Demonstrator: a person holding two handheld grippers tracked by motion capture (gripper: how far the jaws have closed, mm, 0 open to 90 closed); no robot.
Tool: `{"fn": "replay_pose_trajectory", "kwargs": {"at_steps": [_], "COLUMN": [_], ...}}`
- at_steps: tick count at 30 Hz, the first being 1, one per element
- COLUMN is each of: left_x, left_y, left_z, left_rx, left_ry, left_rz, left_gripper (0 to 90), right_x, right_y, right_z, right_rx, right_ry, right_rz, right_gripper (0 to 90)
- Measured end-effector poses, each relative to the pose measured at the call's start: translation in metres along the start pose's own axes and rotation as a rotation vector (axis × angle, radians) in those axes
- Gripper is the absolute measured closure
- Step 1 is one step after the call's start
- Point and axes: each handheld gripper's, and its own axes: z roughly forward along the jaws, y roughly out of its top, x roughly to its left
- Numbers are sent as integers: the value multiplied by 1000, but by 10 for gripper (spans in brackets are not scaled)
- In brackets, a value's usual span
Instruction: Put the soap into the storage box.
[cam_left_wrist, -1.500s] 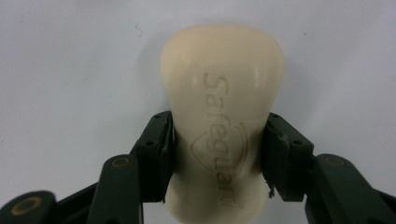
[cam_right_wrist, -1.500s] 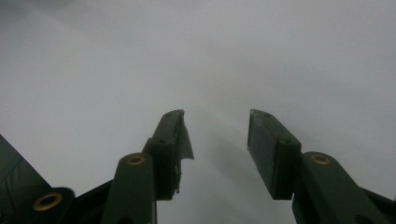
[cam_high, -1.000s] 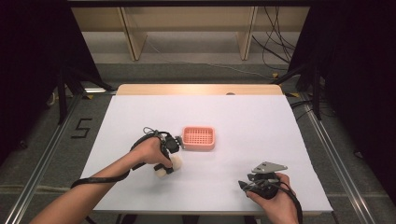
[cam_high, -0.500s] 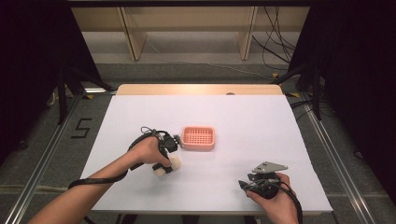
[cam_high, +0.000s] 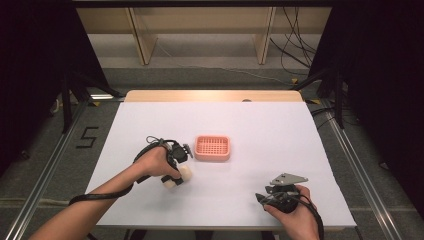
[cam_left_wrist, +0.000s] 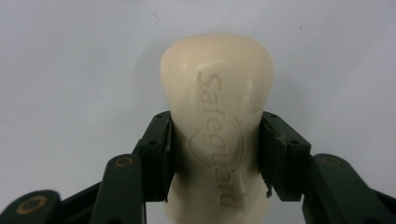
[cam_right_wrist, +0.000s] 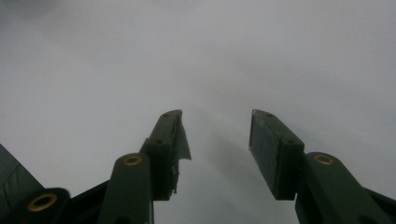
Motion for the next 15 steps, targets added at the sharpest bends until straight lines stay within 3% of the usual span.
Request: {"fn": "replay_pose_trajectory", "kwargs": {"at_steps": [1,4,5,7,15], "left_x": [1,1,0,1,1], "left_y": [0,-1,-1,-2,-3], "left_z": [-1,-2,-4,-4,-8], "left_rx": [3,-13,-12,-19,-45], "left_ry": [2,5,10,11,18], "left_rz": [6,-1,-2,2,0], "left_gripper": [495,495,495,495,495], "right_x": [-1,1,-1,0,1], "right_y": [-1,0,-1,0,-1], "right_z": [1,0,1,0,-1], "right_rx": [-15,1,-4,-5,-6], "right_ry": [-7,0,-5,0,-1], "right_rz": [-17,5,-15,8,9], "right_gripper": [545,545,545,545,545]}}
